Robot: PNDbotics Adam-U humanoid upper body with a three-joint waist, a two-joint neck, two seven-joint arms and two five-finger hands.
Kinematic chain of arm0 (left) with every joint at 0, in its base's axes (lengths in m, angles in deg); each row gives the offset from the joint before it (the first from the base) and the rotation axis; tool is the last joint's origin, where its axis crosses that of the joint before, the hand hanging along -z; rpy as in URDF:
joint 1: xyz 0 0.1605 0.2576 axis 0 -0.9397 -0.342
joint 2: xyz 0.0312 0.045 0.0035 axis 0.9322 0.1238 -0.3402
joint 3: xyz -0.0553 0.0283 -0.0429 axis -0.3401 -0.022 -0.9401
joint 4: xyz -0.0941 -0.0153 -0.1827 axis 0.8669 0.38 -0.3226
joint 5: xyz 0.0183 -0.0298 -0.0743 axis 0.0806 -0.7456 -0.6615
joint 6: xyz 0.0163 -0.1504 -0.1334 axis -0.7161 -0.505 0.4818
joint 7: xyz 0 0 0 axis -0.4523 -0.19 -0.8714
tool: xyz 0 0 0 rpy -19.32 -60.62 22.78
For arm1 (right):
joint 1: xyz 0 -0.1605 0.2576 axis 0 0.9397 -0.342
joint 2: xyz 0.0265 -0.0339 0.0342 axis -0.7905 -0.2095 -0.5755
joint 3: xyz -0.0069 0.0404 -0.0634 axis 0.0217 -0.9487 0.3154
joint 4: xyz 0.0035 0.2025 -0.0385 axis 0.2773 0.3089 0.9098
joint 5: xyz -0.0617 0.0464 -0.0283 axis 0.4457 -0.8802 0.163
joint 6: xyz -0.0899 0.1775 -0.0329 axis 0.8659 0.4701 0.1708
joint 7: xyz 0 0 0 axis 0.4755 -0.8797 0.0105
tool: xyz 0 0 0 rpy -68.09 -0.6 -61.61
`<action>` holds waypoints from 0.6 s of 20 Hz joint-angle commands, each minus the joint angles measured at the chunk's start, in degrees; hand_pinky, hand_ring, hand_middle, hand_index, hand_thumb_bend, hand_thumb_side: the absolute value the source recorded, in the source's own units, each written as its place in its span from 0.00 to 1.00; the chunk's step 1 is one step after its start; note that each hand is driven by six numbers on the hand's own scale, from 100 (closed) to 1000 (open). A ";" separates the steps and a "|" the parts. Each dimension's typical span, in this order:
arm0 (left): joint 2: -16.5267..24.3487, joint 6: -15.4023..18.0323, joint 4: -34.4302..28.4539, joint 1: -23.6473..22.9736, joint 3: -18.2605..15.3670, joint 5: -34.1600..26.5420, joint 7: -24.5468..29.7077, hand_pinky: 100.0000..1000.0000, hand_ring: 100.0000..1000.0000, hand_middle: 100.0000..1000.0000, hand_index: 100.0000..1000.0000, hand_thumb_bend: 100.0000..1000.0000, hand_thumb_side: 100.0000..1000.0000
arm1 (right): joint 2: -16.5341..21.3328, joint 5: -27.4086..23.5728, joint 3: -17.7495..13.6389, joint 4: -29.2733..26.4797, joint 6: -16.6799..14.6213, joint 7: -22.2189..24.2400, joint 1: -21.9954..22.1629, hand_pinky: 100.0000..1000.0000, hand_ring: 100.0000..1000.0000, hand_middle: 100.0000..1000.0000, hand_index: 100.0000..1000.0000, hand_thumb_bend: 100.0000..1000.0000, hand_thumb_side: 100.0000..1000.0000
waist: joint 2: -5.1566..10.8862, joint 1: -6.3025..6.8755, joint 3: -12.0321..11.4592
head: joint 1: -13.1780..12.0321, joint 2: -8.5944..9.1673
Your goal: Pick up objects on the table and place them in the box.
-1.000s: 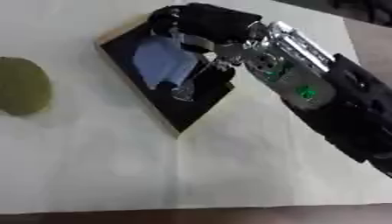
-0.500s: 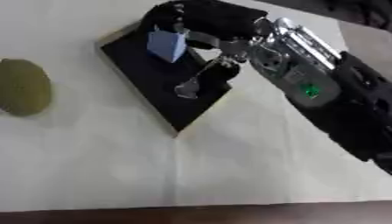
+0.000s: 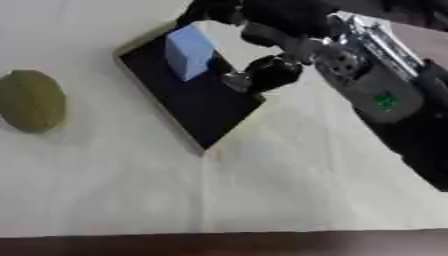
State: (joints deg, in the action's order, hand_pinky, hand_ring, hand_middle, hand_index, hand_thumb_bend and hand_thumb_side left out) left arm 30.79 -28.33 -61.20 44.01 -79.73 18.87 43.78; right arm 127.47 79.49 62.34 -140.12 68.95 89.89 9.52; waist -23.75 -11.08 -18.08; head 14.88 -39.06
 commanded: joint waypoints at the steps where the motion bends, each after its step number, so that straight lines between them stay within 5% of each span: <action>1: 6.12 -3.59 -1.05 1.76 0.78 6.81 2.70 0.87 0.80 0.80 0.85 0.00 0.52 | 4.62 -4.04 -4.64 -0.81 -4.63 -8.75 3.49 0.83 0.83 0.77 0.88 0.00 0.03 | 1.87 1.46 0.90 | -3.60 -0.65; 7: 14.12 -8.55 -1.05 3.13 3.71 17.11 10.24 0.85 0.81 0.79 0.87 0.00 0.42 | 4.54 -6.83 -10.11 -0.81 -12.03 -23.48 16.33 0.81 0.78 0.73 0.82 0.00 0.27 | 2.73 3.53 3.78 | -7.62 -0.62; 12: 21.29 -9.78 -1.05 0.61 5.45 22.65 17.08 0.83 0.81 0.79 0.89 0.09 0.34 | -0.19 -2.31 -12.64 -0.81 -15.23 -35.08 27.87 0.80 0.76 0.71 0.80 0.00 0.28 | 2.24 5.03 5.26 | -9.88 0.05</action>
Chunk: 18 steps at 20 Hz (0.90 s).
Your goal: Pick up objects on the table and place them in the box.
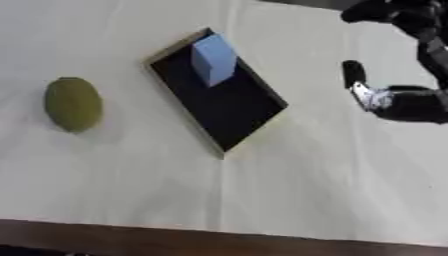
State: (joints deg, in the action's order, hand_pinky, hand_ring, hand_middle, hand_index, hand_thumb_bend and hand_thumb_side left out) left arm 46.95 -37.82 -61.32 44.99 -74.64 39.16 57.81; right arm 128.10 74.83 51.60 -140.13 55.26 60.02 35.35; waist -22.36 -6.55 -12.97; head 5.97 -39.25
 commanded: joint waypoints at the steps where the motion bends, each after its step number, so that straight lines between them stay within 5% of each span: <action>1: 6.30 -0.15 -0.93 -0.79 0.56 3.20 4.39 0.83 0.81 0.79 0.89 0.09 0.34 | -1.82 3.87 -2.05 -0.80 -2.21 -7.66 3.66 0.80 0.76 0.71 0.80 0.00 0.28 | 0.74 0.66 0.28 | -1.12 0.26; 6: 12.15 2.49 -0.93 -1.68 2.54 7.48 10.58 0.83 0.81 0.79 0.89 0.34 0.35 | -7.95 10.02 -2.27 -0.80 -4.68 -19.36 9.35 0.79 0.75 0.69 0.79 0.00 0.25 | 0.02 1.56 1.05 | -1.57 0.33; 10: 14.73 4.64 -0.93 -0.53 5.24 8.24 16.54 0.83 0.81 0.77 0.88 0.38 0.50 | -11.65 14.51 -2.11 -0.80 -5.43 -24.91 11.56 0.79 0.75 0.69 0.79 0.00 0.25 | -0.28 1.97 1.63 | -2.04 0.58; 18: 14.98 3.65 -0.93 5.15 11.08 6.31 30.16 0.87 0.85 0.82 0.91 0.42 0.50 | -15.23 18.88 -0.96 -0.80 -5.27 -28.85 12.67 0.79 0.74 0.69 0.78 0.00 0.28 | -0.40 2.45 2.29 | -2.30 0.33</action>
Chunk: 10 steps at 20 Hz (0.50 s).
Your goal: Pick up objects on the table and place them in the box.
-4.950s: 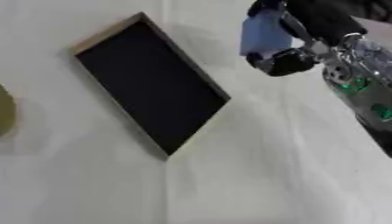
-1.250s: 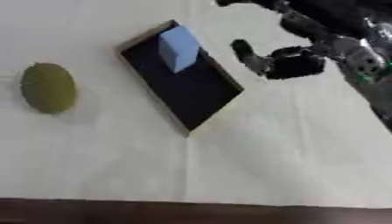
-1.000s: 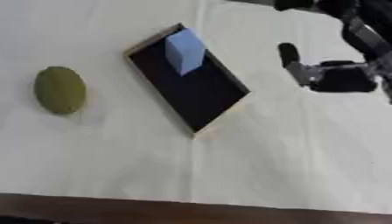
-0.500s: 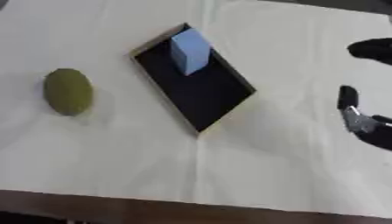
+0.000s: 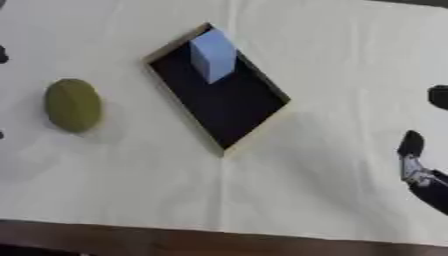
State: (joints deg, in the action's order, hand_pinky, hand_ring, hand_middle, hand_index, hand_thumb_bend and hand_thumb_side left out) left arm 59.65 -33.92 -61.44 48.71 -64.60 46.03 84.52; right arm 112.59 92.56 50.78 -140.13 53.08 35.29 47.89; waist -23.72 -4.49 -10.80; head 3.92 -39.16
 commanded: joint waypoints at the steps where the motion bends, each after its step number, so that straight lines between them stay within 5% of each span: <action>1: 2.08 -0.31 -0.81 2.06 1.67 -0.83 4.67 0.87 0.85 0.83 0.91 0.41 0.50 | 0.05 1.31 -0.01 -0.80 -3.06 -4.24 0.12 0.79 0.74 0.69 0.78 0.00 0.28 | 0.94 0.43 0.12 | -0.27 0.20; 5: 0.83 -1.68 -0.81 4.57 3.59 -1.91 7.04 0.88 0.86 0.84 0.92 0.36 0.43 | -0.76 1.73 0.37 -0.80 -3.09 -4.33 0.05 0.79 0.74 0.68 0.77 0.00 0.29 | 0.90 0.56 0.09 | -0.29 0.09; 7: 0.10 -3.30 -0.81 6.17 4.58 -1.39 7.03 0.87 0.86 0.85 0.92 0.37 0.31 | -1.23 1.93 0.58 -0.80 -3.06 -4.18 0.00 0.79 0.74 0.68 0.77 0.00 0.30 | 0.87 0.61 0.05 | -0.24 0.05; 10: -1.32 -5.14 -0.81 8.28 6.98 0.49 7.39 0.87 0.87 0.86 0.93 0.39 0.32 | -1.76 1.97 0.96 -0.80 -2.96 -3.75 -0.22 0.79 0.73 0.68 0.77 0.00 0.32 | 0.79 0.63 0.10 | -0.43 0.07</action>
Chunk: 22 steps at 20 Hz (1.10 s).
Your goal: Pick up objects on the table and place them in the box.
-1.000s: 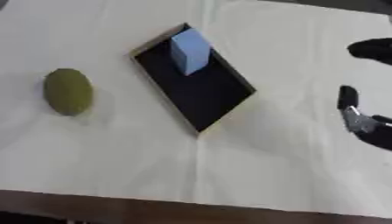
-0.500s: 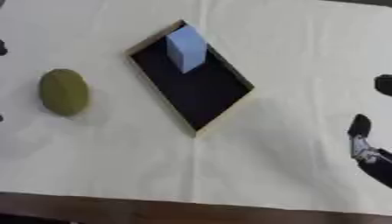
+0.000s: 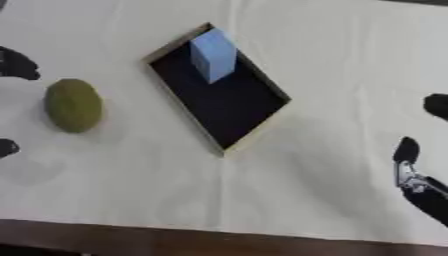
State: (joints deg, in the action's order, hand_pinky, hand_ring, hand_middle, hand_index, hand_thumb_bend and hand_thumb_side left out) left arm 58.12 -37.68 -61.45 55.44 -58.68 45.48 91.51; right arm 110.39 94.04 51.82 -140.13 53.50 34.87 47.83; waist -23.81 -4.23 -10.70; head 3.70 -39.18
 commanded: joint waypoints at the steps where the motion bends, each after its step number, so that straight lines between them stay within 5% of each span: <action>1: -0.24 -1.95 -0.80 2.11 1.86 1.86 1.00 0.87 0.87 0.86 0.93 0.40 0.31 | 0.29 0.49 0.09 -0.80 -3.31 -3.07 -0.23 0.79 0.73 0.68 0.77 0.00 0.32 | 0.84 0.38 0.03 | -0.28 0.15; 14: -6.80 -3.35 7.19 5.73 7.15 11.64 2.74 0.86 0.86 0.84 0.92 0.43 0.27 | -1.80 2.33 2.12 -0.80 -3.64 -1.50 -0.89 0.79 0.73 0.68 0.77 0.00 0.34 | 0.05 0.54 0.19 | -0.65 0.92; 18: -7.89 -2.98 9.79 5.83 7.27 15.10 2.44 0.85 0.86 0.84 0.91 0.41 0.17 | -2.22 2.74 2.46 -0.80 -3.77 -1.39 -1.01 0.79 0.73 0.68 0.77 0.00 0.34 | -0.20 0.50 0.39 | -0.70 1.16; 22: -7.78 -4.09 8.21 4.06 4.22 14.42 1.27 0.86 0.86 0.84 0.91 0.33 0.20 | -2.93 3.34 2.67 -0.80 -3.43 -1.51 -0.84 0.79 0.73 0.67 0.77 0.00 0.36 | -0.49 0.50 0.33 | 0.41 -0.06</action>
State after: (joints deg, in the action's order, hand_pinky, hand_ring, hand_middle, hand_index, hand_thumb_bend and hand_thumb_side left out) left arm 49.37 -41.47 -52.24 59.14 -52.83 59.95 93.20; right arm 106.91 96.92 54.64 -140.13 52.47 35.90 46.88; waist -25.27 -3.98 -10.36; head 3.76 -38.86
